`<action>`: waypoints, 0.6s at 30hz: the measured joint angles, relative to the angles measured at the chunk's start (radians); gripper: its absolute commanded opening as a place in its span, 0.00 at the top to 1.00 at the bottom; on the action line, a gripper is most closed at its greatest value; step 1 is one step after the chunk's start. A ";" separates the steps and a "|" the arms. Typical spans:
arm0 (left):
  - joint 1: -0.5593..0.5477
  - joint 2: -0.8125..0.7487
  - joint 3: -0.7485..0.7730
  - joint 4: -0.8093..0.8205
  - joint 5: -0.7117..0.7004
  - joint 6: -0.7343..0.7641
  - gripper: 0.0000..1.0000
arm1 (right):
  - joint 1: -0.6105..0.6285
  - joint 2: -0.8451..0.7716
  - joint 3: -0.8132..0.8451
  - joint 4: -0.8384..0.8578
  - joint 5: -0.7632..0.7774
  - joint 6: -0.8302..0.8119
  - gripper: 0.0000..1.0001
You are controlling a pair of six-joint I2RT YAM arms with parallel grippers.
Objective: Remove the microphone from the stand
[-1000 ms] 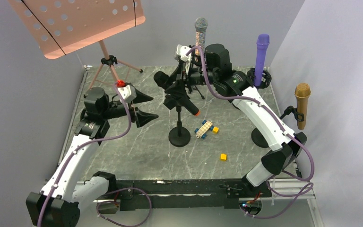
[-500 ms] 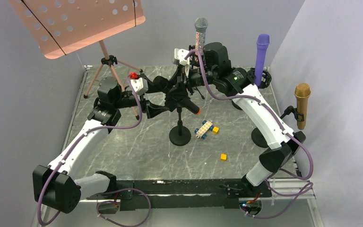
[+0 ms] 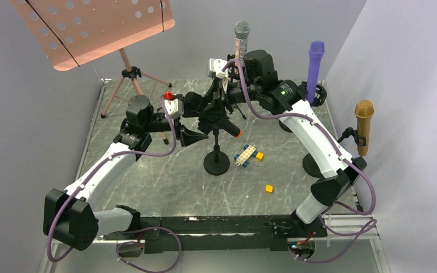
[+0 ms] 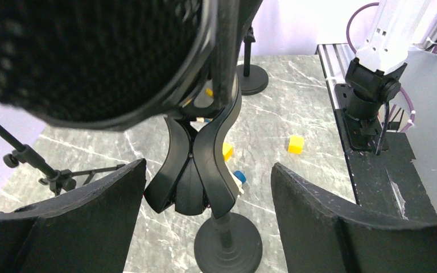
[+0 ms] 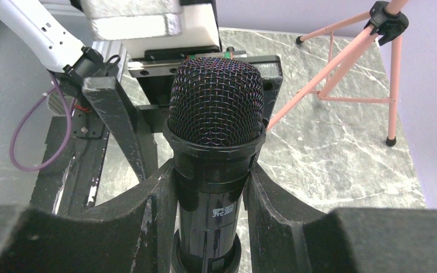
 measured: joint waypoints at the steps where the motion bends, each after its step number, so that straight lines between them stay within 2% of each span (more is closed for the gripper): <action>1: 0.000 0.005 -0.003 0.002 0.000 -0.001 0.23 | 0.000 0.000 0.000 0.000 -0.002 0.000 1.00; 3: 0.000 0.014 -0.008 0.004 -0.001 -0.002 0.28 | -0.002 0.000 0.000 0.000 -0.005 -0.003 1.00; 6: 0.000 0.022 -0.011 0.003 -0.001 -0.005 0.41 | -0.005 0.002 0.000 0.000 -0.013 -0.005 1.00; 9: 0.001 0.026 -0.011 0.009 -0.006 -0.011 0.62 | -0.006 0.002 0.000 -0.001 -0.018 -0.008 1.00; 13: 0.002 0.033 -0.011 0.018 0.002 -0.058 0.95 | -0.008 0.002 -0.007 0.000 -0.018 -0.002 1.00; 14: 0.002 0.039 -0.011 0.024 0.004 -0.077 1.00 | -0.009 0.002 -0.011 0.001 -0.018 0.003 1.00; 18: 0.005 0.046 -0.019 0.064 0.001 -0.127 1.00 | -0.014 0.002 -0.016 0.012 -0.016 0.034 1.00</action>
